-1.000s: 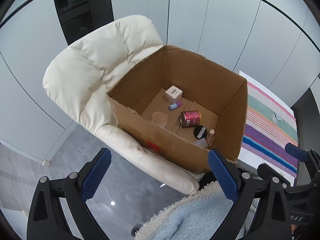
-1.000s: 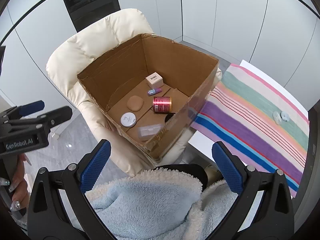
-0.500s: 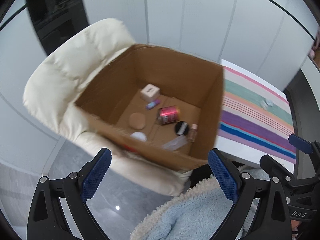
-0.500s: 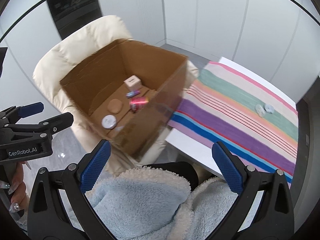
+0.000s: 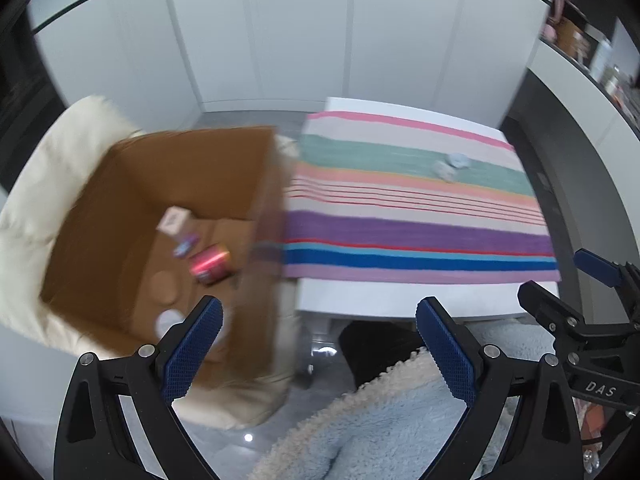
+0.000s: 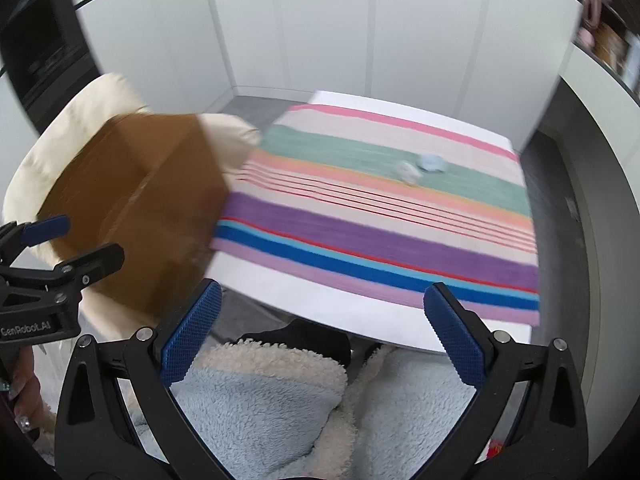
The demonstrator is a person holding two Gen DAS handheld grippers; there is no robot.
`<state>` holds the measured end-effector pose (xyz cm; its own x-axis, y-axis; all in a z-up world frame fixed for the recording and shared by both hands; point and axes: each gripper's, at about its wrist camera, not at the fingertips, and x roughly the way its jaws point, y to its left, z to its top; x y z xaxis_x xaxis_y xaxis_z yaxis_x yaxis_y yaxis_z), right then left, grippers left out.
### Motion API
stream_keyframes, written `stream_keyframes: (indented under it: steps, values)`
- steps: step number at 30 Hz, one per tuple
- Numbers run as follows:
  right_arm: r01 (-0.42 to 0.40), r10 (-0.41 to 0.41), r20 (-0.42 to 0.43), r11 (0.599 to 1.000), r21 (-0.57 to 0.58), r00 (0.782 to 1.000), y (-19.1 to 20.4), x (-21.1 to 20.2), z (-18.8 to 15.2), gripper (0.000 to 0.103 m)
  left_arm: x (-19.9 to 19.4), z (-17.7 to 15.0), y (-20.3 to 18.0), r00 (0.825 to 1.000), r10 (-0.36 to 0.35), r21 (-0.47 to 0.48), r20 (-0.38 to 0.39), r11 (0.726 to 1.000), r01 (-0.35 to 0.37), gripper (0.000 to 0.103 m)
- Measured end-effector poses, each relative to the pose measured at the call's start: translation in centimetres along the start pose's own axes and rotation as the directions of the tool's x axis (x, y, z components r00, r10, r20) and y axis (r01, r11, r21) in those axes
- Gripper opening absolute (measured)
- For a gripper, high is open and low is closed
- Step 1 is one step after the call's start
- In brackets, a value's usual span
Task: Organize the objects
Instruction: 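Move both open tools back from the box toward the cloth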
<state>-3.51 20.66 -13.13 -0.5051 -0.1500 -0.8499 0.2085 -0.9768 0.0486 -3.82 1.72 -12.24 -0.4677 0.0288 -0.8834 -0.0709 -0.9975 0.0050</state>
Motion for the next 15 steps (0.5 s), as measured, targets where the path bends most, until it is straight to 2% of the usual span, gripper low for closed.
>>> stream_keyframes:
  steps: [5, 10, 15]
  values:
    - [0.065, -0.065, -0.009, 0.995, 0.071, 0.998, -5.5, 0.5, -0.5, 0.102, 2.3, 2.1, -5.9, 1.0, 0.003, 0.07, -0.004, 0.998, -0.003, 0.098]
    - [0.086, -0.082, -0.036, 0.985, 0.152, 0.996, -10.6, 1.6, -1.0, 0.102, 5.1, 3.9, -11.8, 0.999, -0.03, 0.146, -0.013, 0.989, 0.031, 0.098]
    - [0.101, -0.094, -0.047, 0.975, 0.196, 0.995, -14.8, 3.1, -0.5, 0.102, 7.6, 5.0, -15.6, 0.999, -0.043, 0.204, -0.018, 0.978, 0.046, 0.098]
